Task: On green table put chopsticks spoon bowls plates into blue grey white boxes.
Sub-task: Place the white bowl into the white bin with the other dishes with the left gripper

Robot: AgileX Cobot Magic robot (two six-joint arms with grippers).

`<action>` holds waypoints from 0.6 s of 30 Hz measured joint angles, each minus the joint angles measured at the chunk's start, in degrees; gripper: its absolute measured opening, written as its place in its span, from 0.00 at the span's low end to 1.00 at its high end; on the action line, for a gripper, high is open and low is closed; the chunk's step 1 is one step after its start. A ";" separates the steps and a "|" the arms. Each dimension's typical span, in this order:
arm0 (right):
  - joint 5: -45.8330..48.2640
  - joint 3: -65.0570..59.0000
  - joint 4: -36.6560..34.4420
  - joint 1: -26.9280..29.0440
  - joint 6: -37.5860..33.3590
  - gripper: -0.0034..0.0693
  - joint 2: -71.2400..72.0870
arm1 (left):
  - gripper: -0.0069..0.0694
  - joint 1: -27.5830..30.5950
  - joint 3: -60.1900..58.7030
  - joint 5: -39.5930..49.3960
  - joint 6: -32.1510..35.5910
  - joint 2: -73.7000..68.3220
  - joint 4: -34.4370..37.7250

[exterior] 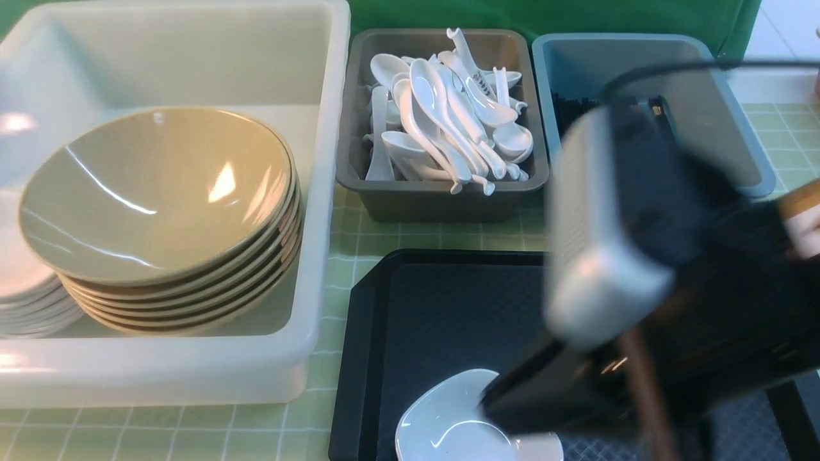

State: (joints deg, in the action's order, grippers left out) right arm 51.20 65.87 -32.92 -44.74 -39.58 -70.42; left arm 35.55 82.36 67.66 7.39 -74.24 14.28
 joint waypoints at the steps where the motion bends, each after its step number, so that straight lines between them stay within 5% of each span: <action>1: -0.15 0.14 -0.02 -0.84 0.01 0.11 -0.67 | 0.11 1.33 0.00 -0.67 -1.46 -0.42 -1.50; 10: -2.11 0.38 0.51 -1.21 0.24 0.11 -1.43 | 0.11 -2.61 -2.82 -0.89 -9.62 -10.03 -11.24; 18: -2.06 0.39 1.47 -0.52 0.54 0.11 -1.43 | 0.11 -5.12 -3.53 -1.64 -11.10 -16.07 -12.32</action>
State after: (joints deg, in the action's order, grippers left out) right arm 49.14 66.26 -31.45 -45.26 -39.04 -71.85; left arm 30.42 78.82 66.02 -3.72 -90.30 1.96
